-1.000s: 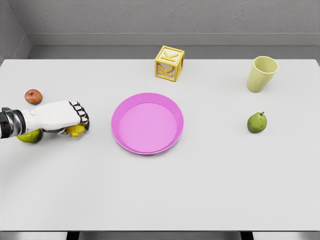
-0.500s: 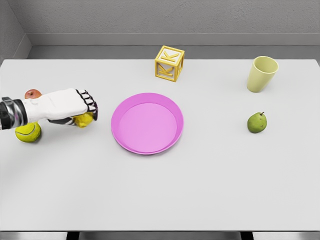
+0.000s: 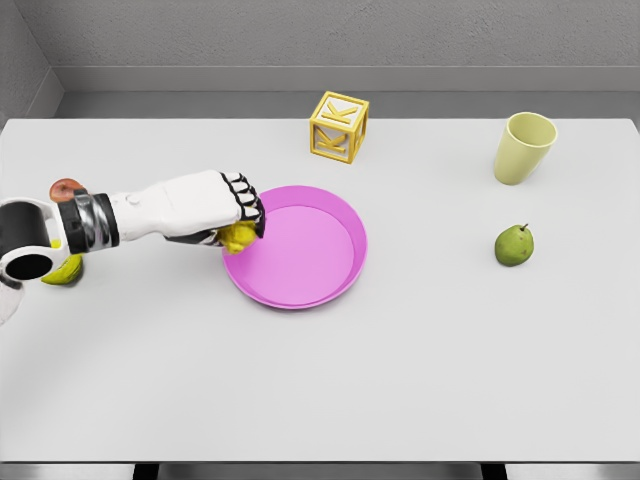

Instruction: Put the lemon on the plate with left arm

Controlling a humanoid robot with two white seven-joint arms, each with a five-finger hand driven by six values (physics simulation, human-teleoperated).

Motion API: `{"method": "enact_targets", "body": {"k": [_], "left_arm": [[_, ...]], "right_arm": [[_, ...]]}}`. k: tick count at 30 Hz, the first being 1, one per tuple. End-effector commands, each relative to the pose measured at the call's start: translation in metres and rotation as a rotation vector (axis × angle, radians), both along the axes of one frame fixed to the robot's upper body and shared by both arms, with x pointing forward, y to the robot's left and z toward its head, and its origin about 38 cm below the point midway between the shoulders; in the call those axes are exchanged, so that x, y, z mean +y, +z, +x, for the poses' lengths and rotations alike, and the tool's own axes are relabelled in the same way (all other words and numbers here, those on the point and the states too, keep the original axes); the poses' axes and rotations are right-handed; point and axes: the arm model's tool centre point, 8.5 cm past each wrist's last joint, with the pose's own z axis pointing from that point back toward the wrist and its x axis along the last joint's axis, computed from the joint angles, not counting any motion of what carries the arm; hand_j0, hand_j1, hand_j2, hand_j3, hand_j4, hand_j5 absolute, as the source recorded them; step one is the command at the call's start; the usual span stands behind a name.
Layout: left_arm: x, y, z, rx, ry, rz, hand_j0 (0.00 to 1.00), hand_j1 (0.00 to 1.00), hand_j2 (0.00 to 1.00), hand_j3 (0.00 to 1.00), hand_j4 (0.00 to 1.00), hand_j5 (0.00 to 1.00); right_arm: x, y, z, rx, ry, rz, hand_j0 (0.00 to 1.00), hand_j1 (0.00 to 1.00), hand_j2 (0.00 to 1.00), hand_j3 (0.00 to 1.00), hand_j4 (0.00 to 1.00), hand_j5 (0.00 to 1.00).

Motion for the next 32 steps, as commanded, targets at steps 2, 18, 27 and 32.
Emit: {"method": "enact_targets", "body": {"k": [2,18,27,32], "left_arm": [[-0.019,-0.001,-0.001,0.006,-0.030,-0.035,0.49,0.49,0.49,0.49,0.49,0.49],[0.033,0.035,0.009,-0.026,0.067,-0.079,1.00,1.00,1.00,1.00,1.00,1.00],[0.127,0.053,-0.009,-0.010,0.242,-0.037,1.00,1.00,1.00,1.00,1.00,1.00],[0.124,0.045,-0.012,0.010,0.236,-0.045,1.00,1.00,1.00,1.00,1.00,1.00]], "right_arm": [[0.000,0.000,0.000,0.000,0.000,0.000,1.00,1.00,1.00,1.00,1.00,1.00],[0.000,0.000,0.000,0.000,0.000,0.000,1.00,1.00,1.00,1.00,1.00,1.00],[0.000,0.000,0.000,0.000,0.000,0.000,1.00,1.00,1.00,1.00,1.00,1.00],[0.000,0.000,0.000,0.000,0.000,0.000,1.00,1.00,1.00,1.00,1.00,1.00]]}}
